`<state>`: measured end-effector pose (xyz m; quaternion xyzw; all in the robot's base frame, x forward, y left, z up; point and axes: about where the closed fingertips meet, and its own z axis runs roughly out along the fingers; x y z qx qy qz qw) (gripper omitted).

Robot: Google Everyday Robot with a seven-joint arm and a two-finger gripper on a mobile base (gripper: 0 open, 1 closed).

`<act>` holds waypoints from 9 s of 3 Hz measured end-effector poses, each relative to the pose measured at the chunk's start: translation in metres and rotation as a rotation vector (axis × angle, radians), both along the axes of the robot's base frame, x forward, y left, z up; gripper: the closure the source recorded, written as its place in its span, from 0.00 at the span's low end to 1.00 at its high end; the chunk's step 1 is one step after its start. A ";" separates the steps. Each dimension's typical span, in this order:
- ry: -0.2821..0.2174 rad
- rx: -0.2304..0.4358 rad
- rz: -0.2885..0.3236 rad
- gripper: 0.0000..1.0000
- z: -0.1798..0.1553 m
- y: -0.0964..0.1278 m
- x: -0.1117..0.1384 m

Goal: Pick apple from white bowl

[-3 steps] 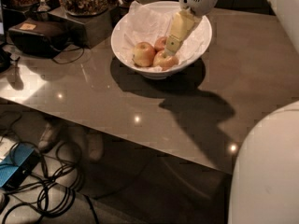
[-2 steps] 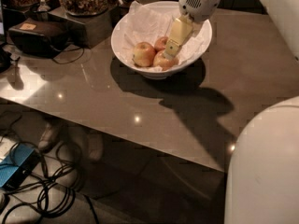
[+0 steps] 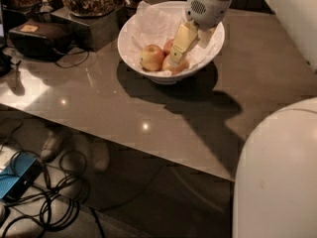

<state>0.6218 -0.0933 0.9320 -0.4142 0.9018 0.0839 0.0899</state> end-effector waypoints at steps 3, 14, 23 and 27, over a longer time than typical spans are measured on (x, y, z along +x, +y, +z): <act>0.034 -0.012 -0.092 0.35 -0.005 0.043 0.023; 0.129 -0.004 -0.222 0.36 -0.037 0.001 0.033; 0.167 0.020 -0.173 0.78 -0.085 0.021 0.047; 0.139 0.004 -0.096 1.00 -0.068 0.032 0.050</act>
Offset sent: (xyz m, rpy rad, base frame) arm -0.0171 0.0263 0.0022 -0.0818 0.1831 -0.0826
